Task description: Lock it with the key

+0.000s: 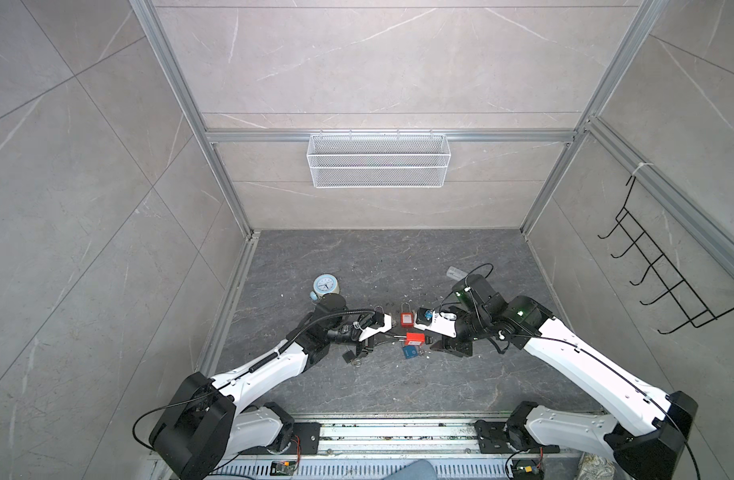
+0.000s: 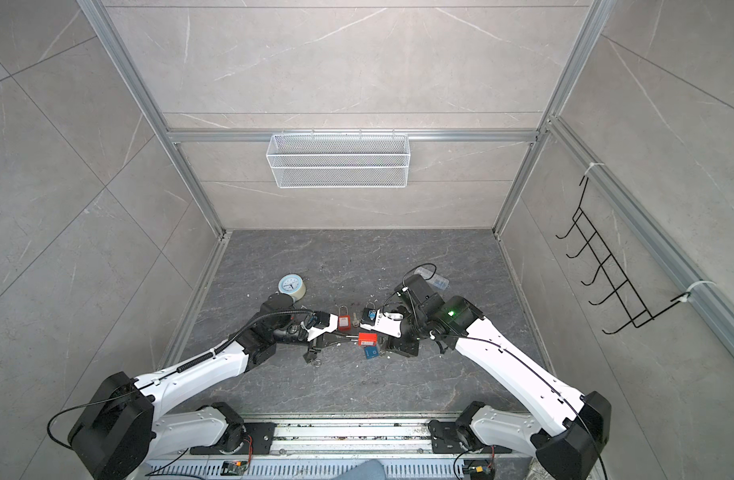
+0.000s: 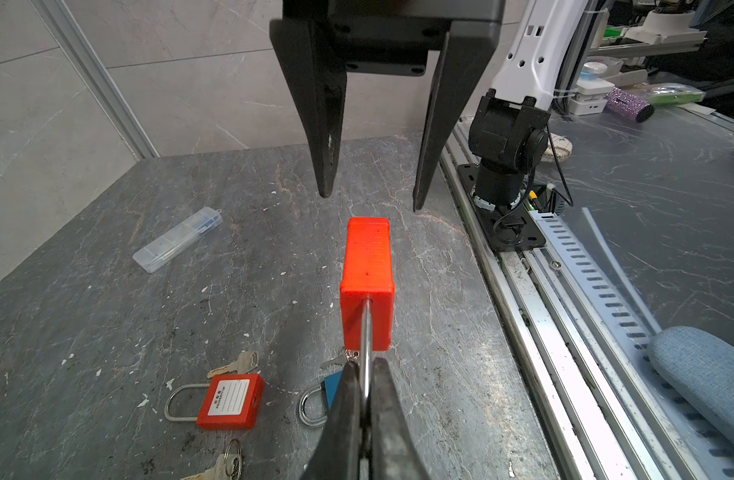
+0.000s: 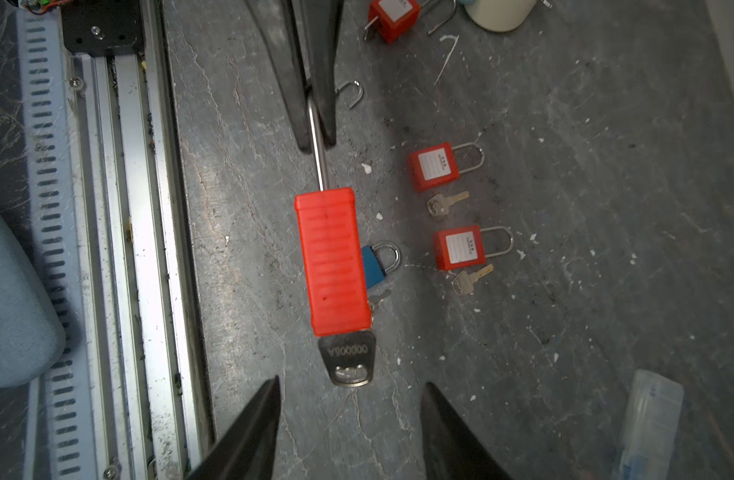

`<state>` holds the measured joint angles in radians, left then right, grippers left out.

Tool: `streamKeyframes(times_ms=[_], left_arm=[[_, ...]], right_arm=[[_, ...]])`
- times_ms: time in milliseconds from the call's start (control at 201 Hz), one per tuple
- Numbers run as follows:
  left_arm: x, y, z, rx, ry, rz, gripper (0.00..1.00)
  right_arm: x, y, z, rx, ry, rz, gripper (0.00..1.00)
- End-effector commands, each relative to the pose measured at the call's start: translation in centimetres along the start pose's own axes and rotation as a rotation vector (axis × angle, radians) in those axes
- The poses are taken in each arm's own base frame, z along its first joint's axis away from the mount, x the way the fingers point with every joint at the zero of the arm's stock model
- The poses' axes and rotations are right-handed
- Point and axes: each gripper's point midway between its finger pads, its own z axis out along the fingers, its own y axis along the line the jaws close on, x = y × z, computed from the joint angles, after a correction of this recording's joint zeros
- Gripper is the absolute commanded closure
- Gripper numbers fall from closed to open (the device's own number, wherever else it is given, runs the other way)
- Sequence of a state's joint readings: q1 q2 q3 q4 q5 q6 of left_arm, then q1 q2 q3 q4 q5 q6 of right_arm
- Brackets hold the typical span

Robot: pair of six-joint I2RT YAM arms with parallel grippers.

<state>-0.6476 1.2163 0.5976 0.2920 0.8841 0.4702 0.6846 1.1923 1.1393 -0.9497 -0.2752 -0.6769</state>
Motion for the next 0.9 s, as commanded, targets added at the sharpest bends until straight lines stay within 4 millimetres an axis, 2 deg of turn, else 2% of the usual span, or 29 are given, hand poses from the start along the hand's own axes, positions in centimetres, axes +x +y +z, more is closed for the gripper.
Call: streamKeyframes(times_ms=[0, 119, 249, 458, 528, 597, 667, 787, 891], left_arm=[[-3.4, 0.3, -0.2, 0.016, -0.077, 0.071, 1.00], [-3.5, 0.3, -0.2, 0.022, -0.081, 0.070, 1.00], [-3.6, 0.1, -0.1, 0.028, -0.083, 0.063, 1.00], [-3.7, 0.0, 0.0, 0.031, -0.089, 0.051, 1.00], [-3.6, 0.0, 0.0, 0.027, -0.092, 0.046, 1.00], [-3.6, 0.1, 0.1, 0.028, -0.097, 0.041, 1.00], [-3.6, 0.3, 0.2, 0.023, -0.097, 0.038, 1.00], [-3.6, 0.5, 0.2, 0.013, -0.092, 0.044, 1.00], [-3.7, 0.6, 0.2, 0.015, -0.084, 0.051, 1.00]], right_arm=[[0.6, 0.2, 0.2, -0.032, 0.048, 0.018, 0.47], [0.9, 0.1, 1.5, -0.071, 0.089, 0.028, 0.54], [0.4, -0.6, 2.3, -0.078, 0.090, 0.032, 0.63], [0.1, -3.0, 2.7, 0.084, 0.043, -0.015, 0.71], [0.2, -4.1, 2.6, 0.167, 0.022, -0.032, 0.83], [0.5, -5.2, 2.5, 0.246, 0.021, -0.032, 0.78], [0.6, -5.1, 2.3, 0.253, 0.029, -0.037, 0.74], [0.7, -3.9, 1.7, 0.216, 0.030, -0.067, 0.66], [0.8, -2.6, 0.5, 0.186, 0.015, -0.083, 0.64]])
